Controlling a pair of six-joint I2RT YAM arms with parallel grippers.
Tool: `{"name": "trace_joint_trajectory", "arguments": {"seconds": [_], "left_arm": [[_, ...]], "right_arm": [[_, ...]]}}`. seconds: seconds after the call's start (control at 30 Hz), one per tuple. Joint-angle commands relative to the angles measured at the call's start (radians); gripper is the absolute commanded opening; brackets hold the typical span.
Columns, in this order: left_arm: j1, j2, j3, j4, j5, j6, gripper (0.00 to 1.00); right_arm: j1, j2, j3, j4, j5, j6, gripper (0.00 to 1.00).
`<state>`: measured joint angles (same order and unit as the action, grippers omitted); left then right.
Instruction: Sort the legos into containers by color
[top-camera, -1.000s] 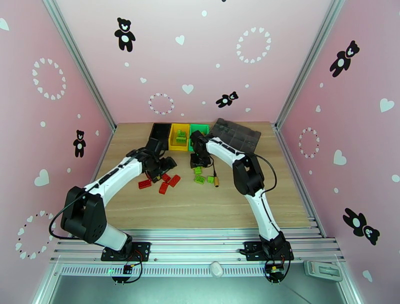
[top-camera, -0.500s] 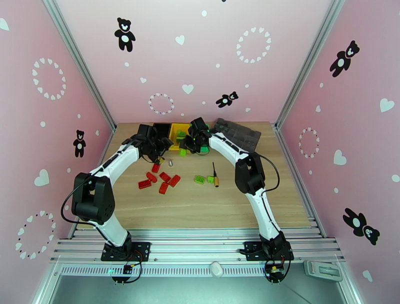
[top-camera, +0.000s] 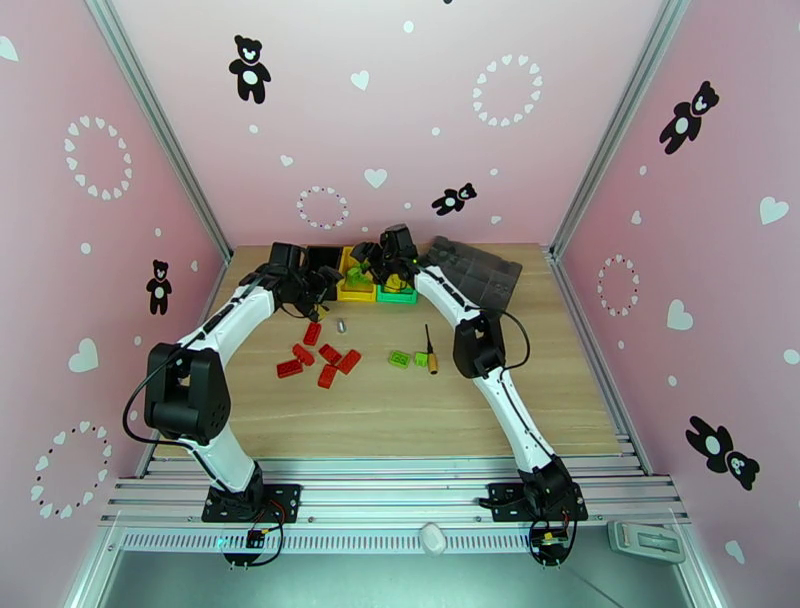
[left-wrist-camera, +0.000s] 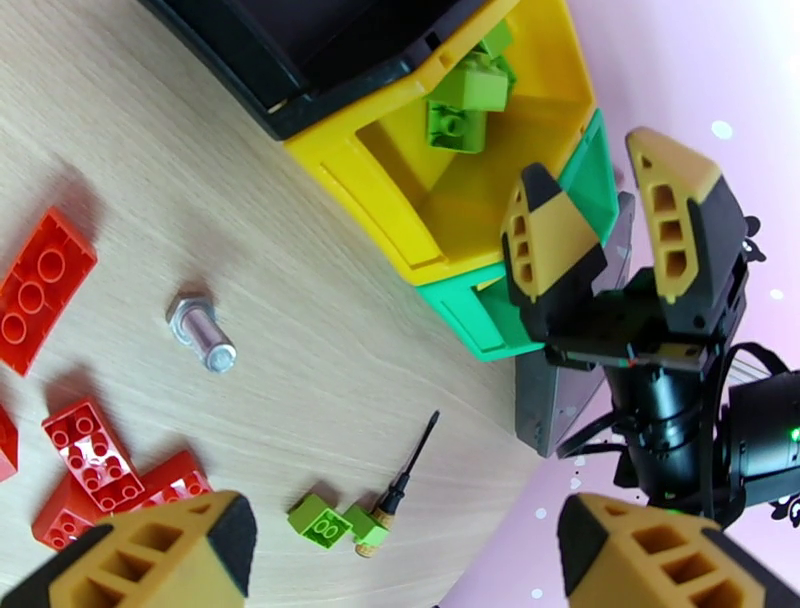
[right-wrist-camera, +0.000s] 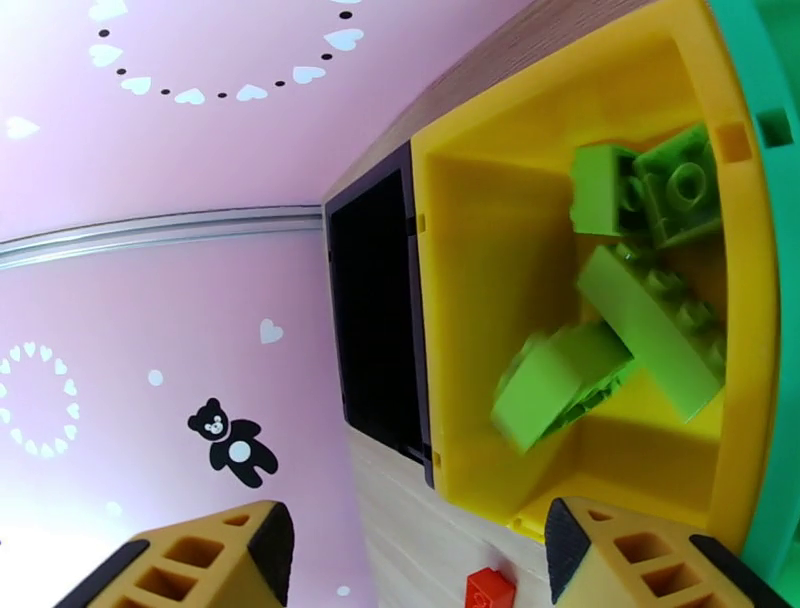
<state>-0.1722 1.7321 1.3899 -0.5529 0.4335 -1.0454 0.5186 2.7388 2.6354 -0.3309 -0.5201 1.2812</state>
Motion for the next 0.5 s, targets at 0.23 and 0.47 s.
{"name": "trace_joint_trajectory", "arguments": {"seconds": [0.23, 0.47], "left_arm": [[0.005, -0.07, -0.072, -0.045, -0.054, 0.062, 0.85], [-0.002, -0.131, -0.138, -0.118, -0.112, 0.135, 0.89]], "right_arm": [[0.003, -0.21, -0.098, -0.204, -0.008, -0.229, 0.7], [0.004, -0.417, -0.313, -0.424, 0.062, -0.465, 0.71]]}}
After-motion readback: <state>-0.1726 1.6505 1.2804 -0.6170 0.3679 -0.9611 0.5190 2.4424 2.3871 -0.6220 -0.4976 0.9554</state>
